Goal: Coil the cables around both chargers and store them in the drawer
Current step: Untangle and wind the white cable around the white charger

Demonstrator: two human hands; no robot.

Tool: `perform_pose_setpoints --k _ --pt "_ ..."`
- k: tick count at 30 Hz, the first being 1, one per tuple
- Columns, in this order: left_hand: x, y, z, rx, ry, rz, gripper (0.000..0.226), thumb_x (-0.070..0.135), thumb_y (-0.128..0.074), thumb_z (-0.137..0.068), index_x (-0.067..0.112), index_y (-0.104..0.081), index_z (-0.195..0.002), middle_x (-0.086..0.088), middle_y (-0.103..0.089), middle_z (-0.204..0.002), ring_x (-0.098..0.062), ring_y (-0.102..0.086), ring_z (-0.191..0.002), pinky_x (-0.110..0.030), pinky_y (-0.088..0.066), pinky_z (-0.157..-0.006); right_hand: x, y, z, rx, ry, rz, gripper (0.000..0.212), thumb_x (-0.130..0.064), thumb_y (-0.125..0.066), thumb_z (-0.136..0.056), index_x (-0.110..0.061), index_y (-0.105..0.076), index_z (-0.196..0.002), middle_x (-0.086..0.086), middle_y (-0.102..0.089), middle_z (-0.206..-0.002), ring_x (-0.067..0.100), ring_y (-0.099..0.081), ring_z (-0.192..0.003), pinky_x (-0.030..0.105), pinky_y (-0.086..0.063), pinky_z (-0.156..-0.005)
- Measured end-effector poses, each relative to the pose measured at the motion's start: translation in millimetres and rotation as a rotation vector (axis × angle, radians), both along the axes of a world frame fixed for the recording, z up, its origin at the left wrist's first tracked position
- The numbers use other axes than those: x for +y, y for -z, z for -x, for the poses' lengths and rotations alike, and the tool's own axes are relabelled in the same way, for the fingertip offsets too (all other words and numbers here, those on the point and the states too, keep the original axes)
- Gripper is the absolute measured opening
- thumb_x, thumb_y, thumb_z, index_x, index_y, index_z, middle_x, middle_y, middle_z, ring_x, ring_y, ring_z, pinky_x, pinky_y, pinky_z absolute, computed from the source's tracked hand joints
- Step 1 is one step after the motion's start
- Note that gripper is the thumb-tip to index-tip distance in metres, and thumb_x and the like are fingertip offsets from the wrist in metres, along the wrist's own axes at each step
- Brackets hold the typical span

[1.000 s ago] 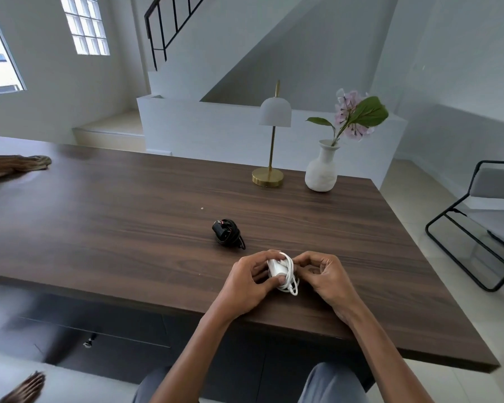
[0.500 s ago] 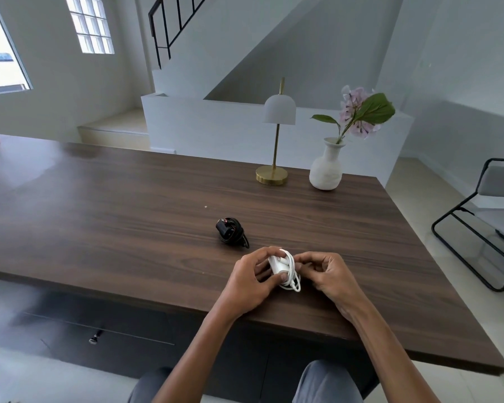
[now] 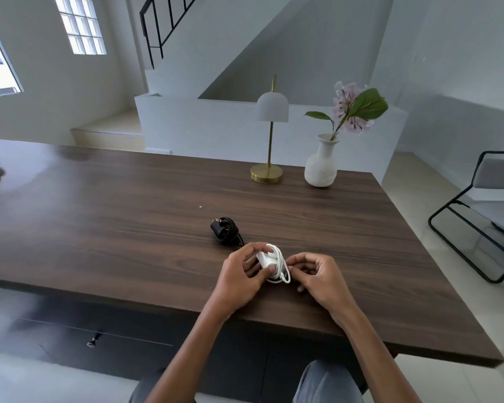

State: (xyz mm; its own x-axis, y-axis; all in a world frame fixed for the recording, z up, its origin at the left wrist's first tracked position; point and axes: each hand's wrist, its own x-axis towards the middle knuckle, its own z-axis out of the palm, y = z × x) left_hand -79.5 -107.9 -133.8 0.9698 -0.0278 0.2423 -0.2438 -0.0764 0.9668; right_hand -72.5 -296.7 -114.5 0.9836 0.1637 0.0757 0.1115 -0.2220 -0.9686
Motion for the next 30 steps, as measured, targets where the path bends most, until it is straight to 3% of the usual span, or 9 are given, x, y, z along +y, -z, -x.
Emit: perform_pose_setpoints --k 5,12,14,17,21,26,30 --pt "1.0 -2.4 1.0 0.009 0.021 -0.021 0.032 0.004 -0.079 -0.085 0.019 -0.068 -0.11 0.002 -0.074 -0.117 -0.012 -0.071 -0.113 -0.035 -0.057 -0.099 -0.4 -5.9 1.4 -0.024 -0.026 -0.011 0.008 -0.008 -0.07 -0.09 -0.011 -0.077 -0.093 0.009 -0.077 -0.084 0.011 -0.065 -0.067 0.022 -0.049 -0.049" --pt "0.9 -4.0 2.4 0.017 0.043 -0.023 0.035 0.003 -0.08 -0.083 0.018 -0.068 -0.112 0.002 -0.074 -0.118 -0.012 -0.07 -0.114 -0.034 -0.055 -0.102 -2.3 -9.3 5.0 -0.043 -0.042 -0.032 0.01 -0.009 -0.069 -0.092 -0.012 -0.078 -0.091 0.016 -0.073 -0.076 0.006 -0.049 -0.051 0.02 -0.039 -0.045" --pt "1.5 -4.6 2.5 0.024 0.053 -0.021 0.035 0.002 -0.08 -0.083 0.017 -0.068 -0.112 0.001 -0.073 -0.119 -0.012 -0.07 -0.115 -0.034 -0.055 -0.102 -1.6 -10.7 5.4 -0.044 -0.047 -0.043 0.01 -0.008 -0.068 -0.093 -0.011 -0.078 -0.092 0.008 -0.071 -0.069 0.001 -0.049 -0.049 0.017 -0.038 -0.045" --pt "2.3 -6.1 3.2 0.035 0.06 -0.019 0.035 0.001 -0.08 -0.083 0.016 -0.067 -0.112 0.001 -0.073 -0.12 -0.013 -0.07 -0.115 -0.036 -0.055 -0.103 -1.4 -10.8 5.4 -0.052 -0.049 -0.062 0.01 -0.003 -0.067 -0.093 -0.004 -0.077 -0.095 -0.007 -0.069 -0.064 -0.003 -0.054 -0.048 0.009 -0.04 -0.048" --pt "1.3 -6.9 3.6 0.031 0.085 -0.037 0.033 -0.001 -0.079 -0.083 0.013 -0.066 -0.11 -0.001 -0.073 -0.12 -0.013 -0.07 -0.114 -0.036 -0.055 -0.104 -3.1 -10.6 3.9 -0.054 -0.039 -0.062 0.011 -0.004 -0.067 -0.093 -0.007 -0.077 -0.095 -0.007 -0.072 -0.069 -0.004 -0.057 -0.053 0.008 -0.044 -0.054" --pt "-0.7 -6.8 4.6 0.016 0.076 -0.045 0.03 -0.002 -0.078 -0.084 0.013 -0.066 -0.107 -0.002 -0.073 -0.119 -0.014 -0.071 -0.114 -0.038 -0.055 -0.104 -3.0 -7.9 2.2 -0.098 -0.031 -0.04 0.017 -0.003 -0.067 -0.092 -0.016 -0.079 -0.093 0.002 -0.079 -0.089 0.006 -0.068 -0.076 0.019 -0.055 -0.075" --pt "-3.2 -6.2 4.4 -0.007 0.06 -0.079 0.029 0.001 -0.078 -0.083 0.017 -0.067 -0.105 0.0 -0.073 -0.117 -0.014 -0.071 -0.112 -0.039 -0.055 -0.103 -1.5 -6.2 0.1 -0.123 -0.024 -0.012 0.02 -0.003 -0.066 -0.093 -0.018 -0.079 -0.093 0.002 -0.079 -0.089 0.013 -0.067 -0.078 0.028 -0.056 -0.079"
